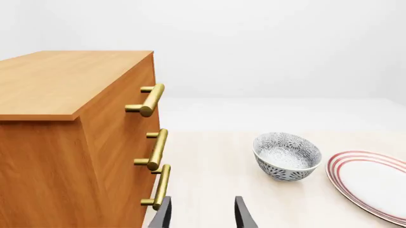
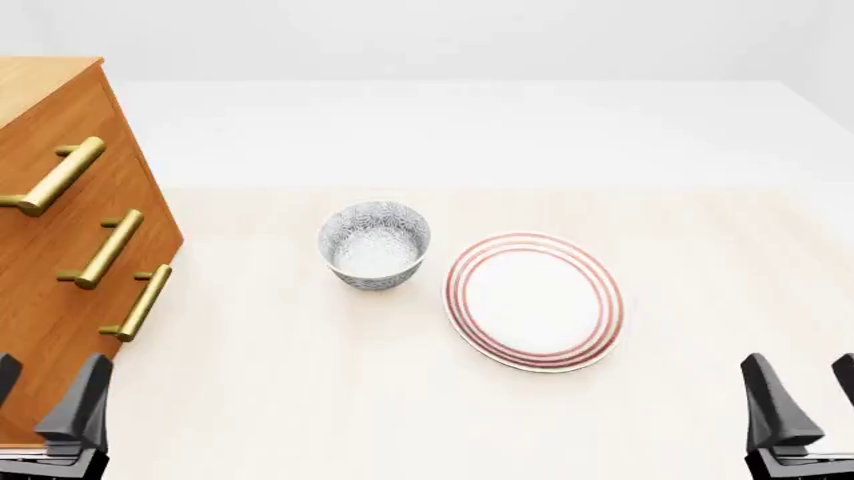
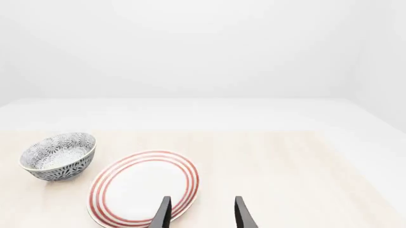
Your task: Open the top drawer of the cabinet.
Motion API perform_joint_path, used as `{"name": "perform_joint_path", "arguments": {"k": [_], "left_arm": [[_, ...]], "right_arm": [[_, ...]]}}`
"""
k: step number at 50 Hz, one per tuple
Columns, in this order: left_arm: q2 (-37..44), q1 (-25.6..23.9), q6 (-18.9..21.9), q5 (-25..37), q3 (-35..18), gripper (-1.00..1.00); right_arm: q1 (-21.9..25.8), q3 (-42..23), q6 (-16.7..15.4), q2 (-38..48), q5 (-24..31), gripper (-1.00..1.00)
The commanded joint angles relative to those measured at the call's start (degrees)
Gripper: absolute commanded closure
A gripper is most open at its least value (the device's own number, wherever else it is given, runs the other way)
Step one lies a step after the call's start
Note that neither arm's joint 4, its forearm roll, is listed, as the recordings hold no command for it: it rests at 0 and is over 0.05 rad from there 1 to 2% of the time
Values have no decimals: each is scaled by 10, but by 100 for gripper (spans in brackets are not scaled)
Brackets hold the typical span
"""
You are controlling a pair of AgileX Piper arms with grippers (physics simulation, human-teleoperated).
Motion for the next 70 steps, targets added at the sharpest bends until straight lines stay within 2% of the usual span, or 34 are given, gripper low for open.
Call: {"name": "perform_joint_path", "arguments": {"k": [1,25,37,44,46,48,50,56,60,62,63,66,70], "left_arm": [[2,0,0,0,-1,-100],[0,0,0,1,0,-100],[-1,-6,18,-4,-1,-100],[7,-22,60,-3,-6,-100],[15,-34,59,-12,-9,-100],[70,-30,91,-52,-11,-100],[91,-36,107,-63,-20,-100],[105,-36,133,-52,-39,-100],[128,-33,171,-49,-48,-100],[132,-32,177,-46,-50,-100],[141,-31,194,-41,-58,-100],[146,-29,208,-35,-64,-100],[161,-26,250,-19,-84,-100]], "right_arm": [[0,-2,0,2,0,-100],[0,0,1,1,0,-100],[0,0,1,1,0,-100],[0,0,1,1,0,-100],[0,0,1,1,0,-100],[0,0,1,1,0,-100],[0,0,1,1,0,-100],[0,0,0,1,0,-100],[0,0,1,1,0,-100],[0,0,0,1,0,-100],[0,0,0,1,0,-100],[0,0,1,1,0,-100],[0,0,0,1,0,-100]]}}
